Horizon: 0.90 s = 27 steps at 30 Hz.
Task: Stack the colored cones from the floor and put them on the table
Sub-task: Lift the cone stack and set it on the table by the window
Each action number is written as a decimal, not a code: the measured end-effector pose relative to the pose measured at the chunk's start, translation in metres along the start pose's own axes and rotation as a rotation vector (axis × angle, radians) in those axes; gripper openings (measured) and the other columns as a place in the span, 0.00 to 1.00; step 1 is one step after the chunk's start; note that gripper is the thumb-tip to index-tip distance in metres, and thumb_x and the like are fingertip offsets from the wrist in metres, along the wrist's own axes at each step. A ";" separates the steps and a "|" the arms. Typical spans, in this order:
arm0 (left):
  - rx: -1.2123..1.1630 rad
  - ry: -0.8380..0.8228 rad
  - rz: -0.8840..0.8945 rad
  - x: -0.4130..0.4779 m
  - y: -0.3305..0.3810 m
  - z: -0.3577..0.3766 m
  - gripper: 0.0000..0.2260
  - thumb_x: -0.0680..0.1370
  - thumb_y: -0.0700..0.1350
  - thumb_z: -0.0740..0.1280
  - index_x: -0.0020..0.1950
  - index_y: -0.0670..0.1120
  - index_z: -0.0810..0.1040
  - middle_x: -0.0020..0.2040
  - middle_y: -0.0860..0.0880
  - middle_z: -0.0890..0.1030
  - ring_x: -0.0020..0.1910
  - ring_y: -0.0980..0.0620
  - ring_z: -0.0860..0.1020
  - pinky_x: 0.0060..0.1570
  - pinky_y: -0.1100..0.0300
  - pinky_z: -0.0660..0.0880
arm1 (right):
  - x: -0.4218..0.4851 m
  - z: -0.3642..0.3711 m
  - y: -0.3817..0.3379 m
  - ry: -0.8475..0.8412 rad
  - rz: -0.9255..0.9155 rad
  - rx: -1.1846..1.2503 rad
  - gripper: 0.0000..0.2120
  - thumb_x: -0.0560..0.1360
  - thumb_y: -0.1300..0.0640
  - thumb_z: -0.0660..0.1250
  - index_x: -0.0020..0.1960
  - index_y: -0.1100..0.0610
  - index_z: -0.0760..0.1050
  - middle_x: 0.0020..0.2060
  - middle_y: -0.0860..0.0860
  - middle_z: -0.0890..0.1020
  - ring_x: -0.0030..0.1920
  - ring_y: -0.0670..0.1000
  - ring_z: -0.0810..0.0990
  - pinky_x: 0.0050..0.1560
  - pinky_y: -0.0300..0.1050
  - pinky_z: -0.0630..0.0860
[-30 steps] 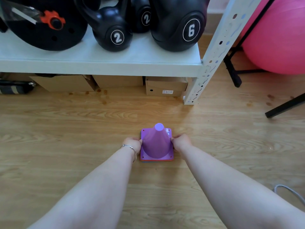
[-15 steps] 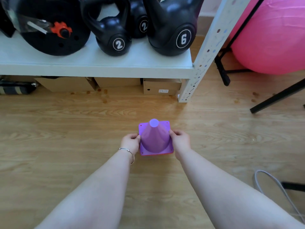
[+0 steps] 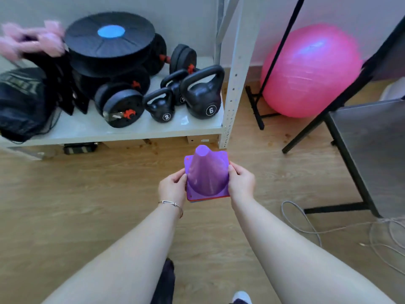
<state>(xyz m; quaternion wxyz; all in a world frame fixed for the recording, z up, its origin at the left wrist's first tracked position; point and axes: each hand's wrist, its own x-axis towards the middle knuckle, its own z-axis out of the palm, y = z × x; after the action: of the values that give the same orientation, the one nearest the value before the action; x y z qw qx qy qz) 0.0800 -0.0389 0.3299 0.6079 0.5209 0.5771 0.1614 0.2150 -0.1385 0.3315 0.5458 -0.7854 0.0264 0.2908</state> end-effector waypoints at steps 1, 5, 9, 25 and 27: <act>0.015 -0.001 0.017 -0.025 0.021 -0.002 0.12 0.72 0.44 0.67 0.49 0.59 0.83 0.45 0.55 0.86 0.44 0.53 0.83 0.54 0.48 0.80 | -0.017 -0.014 -0.023 -0.005 -0.031 -0.029 0.13 0.76 0.56 0.64 0.58 0.54 0.81 0.55 0.48 0.84 0.57 0.48 0.80 0.62 0.46 0.74; 0.079 0.059 0.108 -0.116 0.106 -0.014 0.13 0.74 0.40 0.65 0.49 0.56 0.84 0.48 0.52 0.86 0.39 0.52 0.78 0.51 0.53 0.78 | -0.090 -0.072 -0.117 -0.034 -0.177 -0.121 0.14 0.76 0.56 0.63 0.59 0.51 0.81 0.56 0.48 0.84 0.58 0.47 0.80 0.59 0.42 0.74; 0.296 0.096 0.307 -0.193 0.186 -0.030 0.13 0.76 0.40 0.63 0.55 0.52 0.83 0.52 0.52 0.84 0.48 0.54 0.78 0.47 0.60 0.70 | -0.156 -0.120 -0.200 -0.103 -0.288 -0.154 0.13 0.77 0.58 0.62 0.58 0.53 0.81 0.54 0.51 0.85 0.56 0.50 0.80 0.50 0.38 0.70; 0.056 0.176 0.413 -0.326 0.357 -0.161 0.18 0.74 0.38 0.61 0.46 0.62 0.81 0.47 0.56 0.84 0.53 0.51 0.81 0.61 0.48 0.76 | -0.324 -0.118 -0.388 -0.238 -0.547 -0.219 0.18 0.77 0.56 0.58 0.63 0.47 0.78 0.58 0.46 0.83 0.59 0.50 0.78 0.55 0.44 0.73; 0.047 0.195 0.426 -0.328 0.370 -0.183 0.18 0.75 0.37 0.61 0.45 0.60 0.82 0.44 0.59 0.84 0.53 0.53 0.80 0.61 0.50 0.75 | -0.338 -0.099 -0.399 -0.250 -0.577 -0.231 0.18 0.78 0.57 0.57 0.63 0.48 0.78 0.58 0.48 0.83 0.59 0.51 0.78 0.55 0.44 0.72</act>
<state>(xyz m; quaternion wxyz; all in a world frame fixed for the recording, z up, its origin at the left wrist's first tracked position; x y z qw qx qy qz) -0.0216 -0.0687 0.8466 0.4891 0.6270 0.5136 0.3223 0.1201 -0.1578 0.8548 0.5120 -0.7754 -0.2975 0.2193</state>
